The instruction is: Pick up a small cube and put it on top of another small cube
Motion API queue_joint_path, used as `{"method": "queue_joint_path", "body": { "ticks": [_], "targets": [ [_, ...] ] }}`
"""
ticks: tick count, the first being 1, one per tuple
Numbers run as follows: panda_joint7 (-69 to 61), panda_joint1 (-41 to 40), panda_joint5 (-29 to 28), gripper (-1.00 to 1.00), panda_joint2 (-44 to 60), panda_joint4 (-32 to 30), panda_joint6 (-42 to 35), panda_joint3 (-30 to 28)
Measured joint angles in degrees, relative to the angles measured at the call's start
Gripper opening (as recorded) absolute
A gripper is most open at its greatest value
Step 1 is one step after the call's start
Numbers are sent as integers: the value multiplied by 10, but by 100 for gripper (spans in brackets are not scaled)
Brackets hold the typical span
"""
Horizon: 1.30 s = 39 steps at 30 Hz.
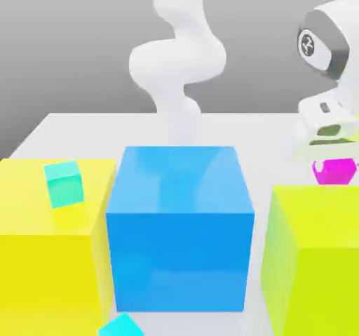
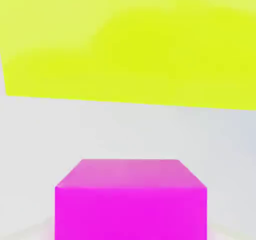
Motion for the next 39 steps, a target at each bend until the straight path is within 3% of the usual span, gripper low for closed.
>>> {"method": "queue_joint_path", "body": {
  "ticks": [4,8,33,39],
  "targets": [
    [3,-37,2,-100,-2,70,-89,-22],
    [-76,-78,-42,-100,-24,77,-92,-40],
    [-718,-241,-303,-100,-180,42,-13,-260],
    [-858,-234,-307,-100,-195,-38,77,-312]
  ]
}}
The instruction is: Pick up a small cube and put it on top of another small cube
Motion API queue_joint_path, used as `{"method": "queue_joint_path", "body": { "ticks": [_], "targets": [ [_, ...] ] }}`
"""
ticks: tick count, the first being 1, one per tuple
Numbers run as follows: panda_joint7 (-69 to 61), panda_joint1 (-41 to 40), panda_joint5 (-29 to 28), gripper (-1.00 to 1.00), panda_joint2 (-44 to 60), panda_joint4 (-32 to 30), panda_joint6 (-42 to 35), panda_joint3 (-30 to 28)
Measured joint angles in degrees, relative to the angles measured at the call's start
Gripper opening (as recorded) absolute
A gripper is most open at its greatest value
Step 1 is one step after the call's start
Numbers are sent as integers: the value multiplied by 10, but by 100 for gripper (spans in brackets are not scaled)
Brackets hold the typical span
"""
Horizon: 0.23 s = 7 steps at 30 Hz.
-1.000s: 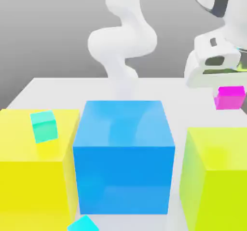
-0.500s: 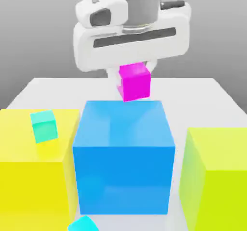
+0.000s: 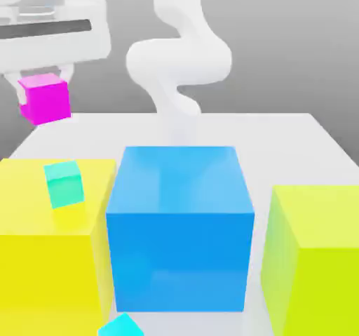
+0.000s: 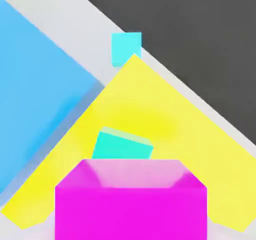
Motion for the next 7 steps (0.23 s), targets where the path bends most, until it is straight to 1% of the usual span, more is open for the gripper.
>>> {"method": "queue_joint_path", "body": {
  "ticks": [3,4,7],
  "targets": [
    [-14,2,4,-100,26,-46,71,-15],
    [-15,2,5,100,30,-54,84,-17],
    [-15,2,5,100,30,-54,84,-17]
  ]
}}
